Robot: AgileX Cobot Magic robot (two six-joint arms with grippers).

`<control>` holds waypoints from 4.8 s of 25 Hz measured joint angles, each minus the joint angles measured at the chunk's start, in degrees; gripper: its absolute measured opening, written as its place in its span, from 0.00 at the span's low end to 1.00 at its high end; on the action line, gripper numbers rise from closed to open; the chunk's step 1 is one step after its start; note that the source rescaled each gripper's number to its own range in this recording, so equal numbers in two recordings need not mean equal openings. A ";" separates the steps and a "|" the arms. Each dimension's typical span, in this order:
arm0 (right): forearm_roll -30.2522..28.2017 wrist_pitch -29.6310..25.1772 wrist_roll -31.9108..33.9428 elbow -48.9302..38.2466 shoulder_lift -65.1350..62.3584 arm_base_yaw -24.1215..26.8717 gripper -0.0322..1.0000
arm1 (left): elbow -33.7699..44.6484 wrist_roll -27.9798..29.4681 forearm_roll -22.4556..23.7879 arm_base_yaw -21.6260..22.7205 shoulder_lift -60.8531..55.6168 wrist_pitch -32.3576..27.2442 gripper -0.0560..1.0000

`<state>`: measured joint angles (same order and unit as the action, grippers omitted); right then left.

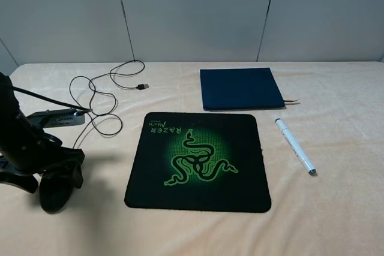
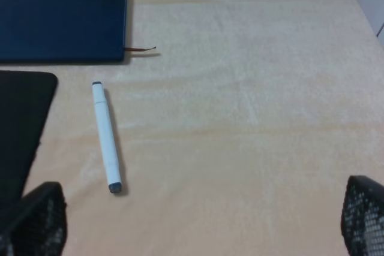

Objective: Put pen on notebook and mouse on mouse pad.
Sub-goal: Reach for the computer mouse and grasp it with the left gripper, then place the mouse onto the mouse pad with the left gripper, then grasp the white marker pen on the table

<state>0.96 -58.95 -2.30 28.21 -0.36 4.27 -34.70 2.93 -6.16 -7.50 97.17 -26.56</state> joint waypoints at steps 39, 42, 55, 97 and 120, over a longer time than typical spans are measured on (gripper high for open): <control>0.00 0.00 0.00 0.00 0.00 0.00 1.00 | -13.87 -0.95 -6.93 -7.50 -12.85 -23.35 0.06; 0.00 0.00 0.00 0.00 0.00 0.00 1.00 | -13.87 2.06 -6.93 -12.34 -12.80 -19.95 0.06; 0.00 0.00 0.00 0.00 0.00 0.00 1.00 | -27.77 8.08 -7.57 -26.10 3.54 -17.57 0.06; 0.02 0.00 0.00 0.00 0.00 0.00 1.00 | -49.20 11.04 -7.56 -31.91 25.60 -15.56 0.99; 0.06 0.00 0.00 0.00 0.00 0.00 1.00 | -49.20 10.67 7.44 -31.92 0.61 -36.16 1.00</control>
<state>1.02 -58.95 -2.30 28.21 -0.36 4.27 -83.89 13.60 1.28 -39.42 97.78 -62.71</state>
